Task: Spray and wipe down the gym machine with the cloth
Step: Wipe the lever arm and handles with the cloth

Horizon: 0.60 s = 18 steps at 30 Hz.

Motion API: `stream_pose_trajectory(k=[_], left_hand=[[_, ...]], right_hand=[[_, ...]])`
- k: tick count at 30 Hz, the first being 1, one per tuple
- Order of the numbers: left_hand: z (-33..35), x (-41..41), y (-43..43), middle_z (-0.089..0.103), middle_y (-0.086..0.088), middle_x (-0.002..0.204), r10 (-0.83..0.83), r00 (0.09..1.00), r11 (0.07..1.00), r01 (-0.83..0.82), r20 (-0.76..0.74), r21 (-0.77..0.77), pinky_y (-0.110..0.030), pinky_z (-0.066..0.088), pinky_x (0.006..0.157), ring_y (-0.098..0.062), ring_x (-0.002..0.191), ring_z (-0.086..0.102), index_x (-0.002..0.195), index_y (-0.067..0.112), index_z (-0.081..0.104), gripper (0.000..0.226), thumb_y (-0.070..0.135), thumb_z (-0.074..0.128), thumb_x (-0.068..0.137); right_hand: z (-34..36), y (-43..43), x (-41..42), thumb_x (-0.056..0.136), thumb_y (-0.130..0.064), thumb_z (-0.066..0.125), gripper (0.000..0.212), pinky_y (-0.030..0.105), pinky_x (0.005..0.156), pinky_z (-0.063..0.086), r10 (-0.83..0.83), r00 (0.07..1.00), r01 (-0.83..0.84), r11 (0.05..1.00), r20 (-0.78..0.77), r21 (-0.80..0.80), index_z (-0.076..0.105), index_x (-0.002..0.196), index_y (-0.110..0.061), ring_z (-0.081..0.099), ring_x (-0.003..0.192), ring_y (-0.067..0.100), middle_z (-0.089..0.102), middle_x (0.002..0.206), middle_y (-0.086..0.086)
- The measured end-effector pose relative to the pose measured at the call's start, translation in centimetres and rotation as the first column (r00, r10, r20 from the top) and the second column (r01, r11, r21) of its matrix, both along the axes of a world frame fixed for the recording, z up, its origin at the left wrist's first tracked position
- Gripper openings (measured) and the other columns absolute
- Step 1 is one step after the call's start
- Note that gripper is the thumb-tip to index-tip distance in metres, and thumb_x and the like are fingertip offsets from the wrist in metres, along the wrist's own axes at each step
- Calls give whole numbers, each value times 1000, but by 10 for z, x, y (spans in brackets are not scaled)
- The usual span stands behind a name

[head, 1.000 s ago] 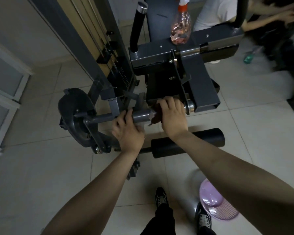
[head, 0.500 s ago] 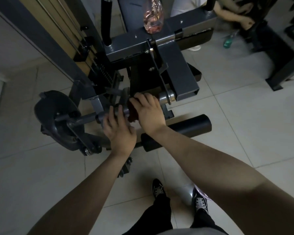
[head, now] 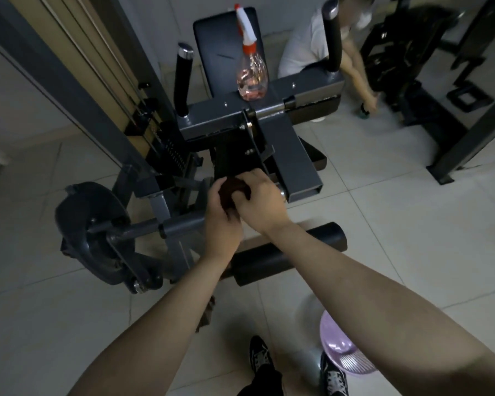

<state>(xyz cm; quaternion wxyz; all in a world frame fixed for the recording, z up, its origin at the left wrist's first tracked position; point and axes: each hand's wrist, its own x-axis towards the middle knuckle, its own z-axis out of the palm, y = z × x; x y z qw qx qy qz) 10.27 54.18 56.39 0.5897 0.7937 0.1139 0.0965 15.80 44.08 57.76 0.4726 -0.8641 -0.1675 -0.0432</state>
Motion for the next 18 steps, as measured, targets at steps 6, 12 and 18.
stream_pose_trajectory(k=[6,12,18], left_hand=[[47,76,8,65,4,120,123,992,987,-122,4,-105,-32,54,94,-10,109,63,127,27,56,30,14,47,102],[67,169,18,57,-5,130,162,984,973,-173,-77,-155,-47,47,108,-20,116,59,122,30,58,46,25,40,80],[79,222,13,61,-3,125,83,991,981,-100,-107,-166,-46,51,103,-19,112,60,135,25,50,44,6,40,97]], right_hand=[[40,8,76,89,-32,53,38,37,91,50,-150,988,139,969,42,204,64,122,-16,57,106,17,65,111,0],[62,25,206,90,-21,66,56,38,107,34,-361,928,374,901,-95,220,48,142,-9,45,127,35,51,136,19],[76,48,282,82,-40,78,101,55,121,18,-348,914,397,874,-211,281,14,159,-25,16,152,27,24,163,4]])
